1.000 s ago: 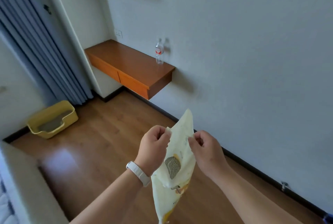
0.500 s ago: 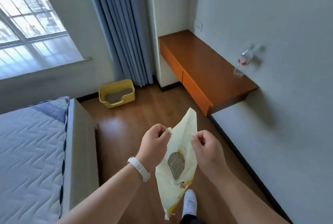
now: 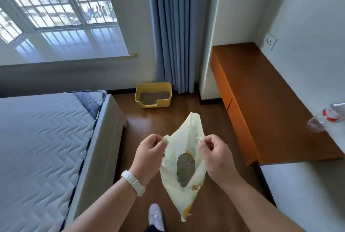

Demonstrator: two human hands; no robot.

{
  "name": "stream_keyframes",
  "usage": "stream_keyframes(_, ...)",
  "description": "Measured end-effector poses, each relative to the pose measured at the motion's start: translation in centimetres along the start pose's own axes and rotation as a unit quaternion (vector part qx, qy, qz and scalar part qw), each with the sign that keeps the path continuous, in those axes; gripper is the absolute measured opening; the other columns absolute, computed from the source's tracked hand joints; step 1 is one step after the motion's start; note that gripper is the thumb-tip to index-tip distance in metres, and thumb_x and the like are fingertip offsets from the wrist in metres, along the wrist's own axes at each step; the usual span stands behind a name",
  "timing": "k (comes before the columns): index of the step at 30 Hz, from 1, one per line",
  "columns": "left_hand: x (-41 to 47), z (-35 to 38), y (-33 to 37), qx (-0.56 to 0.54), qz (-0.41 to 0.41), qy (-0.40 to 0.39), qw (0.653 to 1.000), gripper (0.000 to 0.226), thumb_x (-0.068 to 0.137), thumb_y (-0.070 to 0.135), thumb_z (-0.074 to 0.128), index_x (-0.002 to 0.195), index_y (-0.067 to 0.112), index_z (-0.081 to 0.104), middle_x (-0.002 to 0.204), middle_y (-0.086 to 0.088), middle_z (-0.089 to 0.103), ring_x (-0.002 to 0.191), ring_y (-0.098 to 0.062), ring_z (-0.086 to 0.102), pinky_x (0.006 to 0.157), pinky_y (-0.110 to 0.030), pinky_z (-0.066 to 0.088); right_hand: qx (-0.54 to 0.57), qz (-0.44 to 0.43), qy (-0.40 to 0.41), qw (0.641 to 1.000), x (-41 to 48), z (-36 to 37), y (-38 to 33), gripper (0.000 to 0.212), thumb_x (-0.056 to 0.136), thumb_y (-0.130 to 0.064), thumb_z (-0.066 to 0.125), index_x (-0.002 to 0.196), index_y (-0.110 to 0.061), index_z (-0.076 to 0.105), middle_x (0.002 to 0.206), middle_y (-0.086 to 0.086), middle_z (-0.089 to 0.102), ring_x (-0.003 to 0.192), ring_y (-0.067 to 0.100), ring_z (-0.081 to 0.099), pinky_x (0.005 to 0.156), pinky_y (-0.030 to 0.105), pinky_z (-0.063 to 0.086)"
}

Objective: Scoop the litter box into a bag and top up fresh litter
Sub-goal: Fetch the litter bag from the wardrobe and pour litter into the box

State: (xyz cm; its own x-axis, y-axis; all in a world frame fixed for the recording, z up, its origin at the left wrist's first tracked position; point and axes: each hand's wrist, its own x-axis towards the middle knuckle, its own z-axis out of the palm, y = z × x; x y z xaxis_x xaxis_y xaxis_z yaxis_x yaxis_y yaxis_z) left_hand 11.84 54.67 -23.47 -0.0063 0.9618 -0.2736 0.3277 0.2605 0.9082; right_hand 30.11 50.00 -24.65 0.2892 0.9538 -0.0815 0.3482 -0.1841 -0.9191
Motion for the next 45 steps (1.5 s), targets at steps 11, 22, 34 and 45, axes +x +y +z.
stream_keyframes(11,18.5,-3.4,1.7,-0.053,-0.022,0.018,0.998,0.014,0.091,0.016,0.059,0.082,0.007,0.066,0.065,-0.003,0.060,0.061,-0.012,0.054,0.055,-0.025,0.042,-0.038,0.008,-0.035,0.999,17.2,7.2,-2.6,0.021,0.097,-0.034,0.053,0.083,-0.019,0.061,0.074,0.002,0.063,0.070,0.022,0.062,0.058,0.032,0.055)
stream_keyframes(22,36.3,-9.0,7.0,-0.038,-0.004,-0.003,0.999,0.015,0.094,0.015,0.056,0.085,0.008,0.065,0.069,-0.005,0.059,0.060,-0.011,0.050,0.047,-0.016,0.040,-0.040,-0.004,-0.009,0.999,33.0,14.4,-7.8,0.023,0.095,-0.025,0.057,0.076,-0.014,0.057,0.062,-0.005,0.051,0.055,0.004,0.045,0.052,0.021,0.039)
stream_keyframes(34,53.0,-7.5,8.6,0.008,-0.040,0.080,0.996,0.011,0.091,0.012,0.060,0.084,0.008,0.066,0.069,-0.004,0.062,0.062,-0.011,0.054,0.050,-0.013,0.042,-0.007,-0.025,-0.083,0.996,53.8,20.0,-6.6,0.018,0.094,-0.018,0.058,0.077,-0.016,0.058,0.068,0.003,0.059,0.059,0.005,0.049,0.056,0.022,0.041)
stream_keyframes(45,65.2,-5.4,8.1,0.066,-0.131,0.105,0.984,0.013,0.092,0.015,0.058,0.083,0.010,0.066,0.074,-0.007,0.066,0.065,-0.013,0.054,0.060,-0.027,0.044,-0.044,0.004,-0.234,0.971,68.4,25.3,-3.9,0.018,0.094,-0.020,0.057,0.079,-0.009,0.057,0.065,0.001,0.055,0.057,0.011,0.046,0.056,0.032,0.041)
